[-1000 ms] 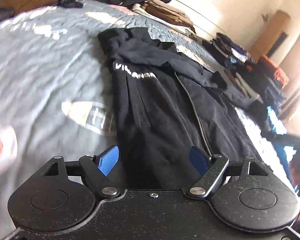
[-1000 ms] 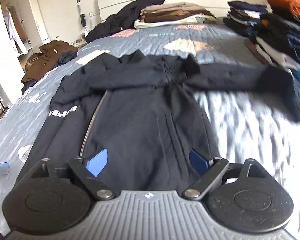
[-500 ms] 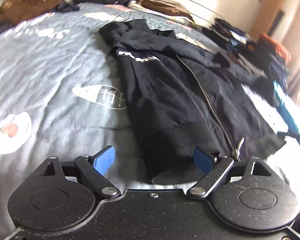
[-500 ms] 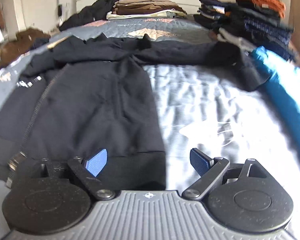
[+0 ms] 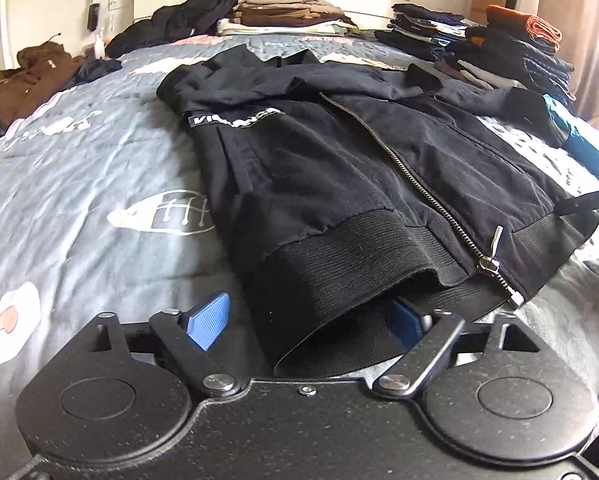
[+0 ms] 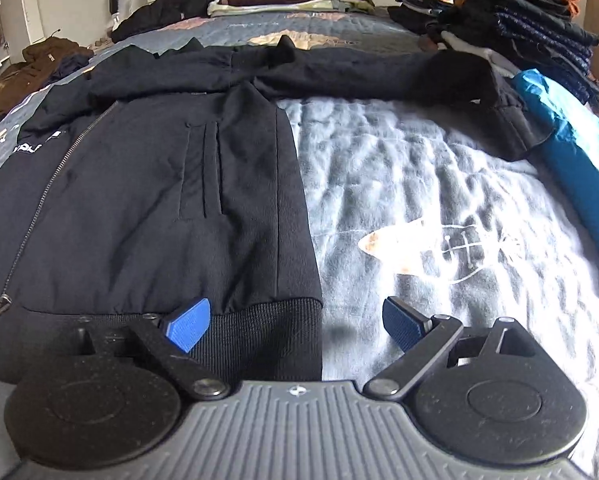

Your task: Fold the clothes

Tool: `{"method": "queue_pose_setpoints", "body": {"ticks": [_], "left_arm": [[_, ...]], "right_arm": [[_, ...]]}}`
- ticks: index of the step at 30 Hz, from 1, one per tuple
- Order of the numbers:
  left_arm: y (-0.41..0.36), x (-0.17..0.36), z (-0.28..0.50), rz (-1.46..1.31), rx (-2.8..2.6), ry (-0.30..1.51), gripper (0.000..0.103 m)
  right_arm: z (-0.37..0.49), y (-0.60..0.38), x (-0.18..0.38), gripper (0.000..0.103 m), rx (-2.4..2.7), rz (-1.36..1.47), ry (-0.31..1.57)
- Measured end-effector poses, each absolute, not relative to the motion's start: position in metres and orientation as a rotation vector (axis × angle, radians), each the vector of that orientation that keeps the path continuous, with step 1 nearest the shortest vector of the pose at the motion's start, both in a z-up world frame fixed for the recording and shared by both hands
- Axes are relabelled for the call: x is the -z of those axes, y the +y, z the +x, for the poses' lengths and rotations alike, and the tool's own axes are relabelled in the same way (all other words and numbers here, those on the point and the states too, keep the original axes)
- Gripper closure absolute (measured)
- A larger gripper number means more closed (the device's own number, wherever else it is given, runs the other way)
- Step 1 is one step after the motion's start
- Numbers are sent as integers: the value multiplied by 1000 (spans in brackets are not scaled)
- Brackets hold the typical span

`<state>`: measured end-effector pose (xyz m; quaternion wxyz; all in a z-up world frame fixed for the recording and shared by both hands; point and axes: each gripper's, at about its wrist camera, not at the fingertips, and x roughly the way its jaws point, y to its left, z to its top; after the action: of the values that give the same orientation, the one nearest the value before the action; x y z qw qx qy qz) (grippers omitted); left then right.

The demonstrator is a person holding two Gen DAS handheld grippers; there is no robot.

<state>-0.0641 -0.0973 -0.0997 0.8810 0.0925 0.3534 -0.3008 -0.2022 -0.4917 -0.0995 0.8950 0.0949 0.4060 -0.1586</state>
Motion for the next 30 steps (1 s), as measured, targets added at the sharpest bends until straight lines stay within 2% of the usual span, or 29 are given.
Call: {"method": "queue_pose_setpoints", "body": {"ticks": [3,5,6,9,15,25,30], "left_arm": [[-100,103,-59,197,600,754,42],[-98,104,-55,181,579,764,69],[-97,104,-53,170,570,768,72],[-94,105,-47,148,552,787,72],[-102,109,-49,213,522,782,56],[-101,110,-46,195,514,796,54],[-103,110,-45,197,508,802,54]], "right_arm": [[-199,-497,105,9,329,227,855],[-198,-498,107,8,336,248,855],[-198,-498,108,8,336,258,853],[-198,-500,108,8,336,278,850],[-197,-501,104,4,351,247,856],[-204,-502,86,3,412,146,812],[-218,-516,77,3,355,245,809]]}}
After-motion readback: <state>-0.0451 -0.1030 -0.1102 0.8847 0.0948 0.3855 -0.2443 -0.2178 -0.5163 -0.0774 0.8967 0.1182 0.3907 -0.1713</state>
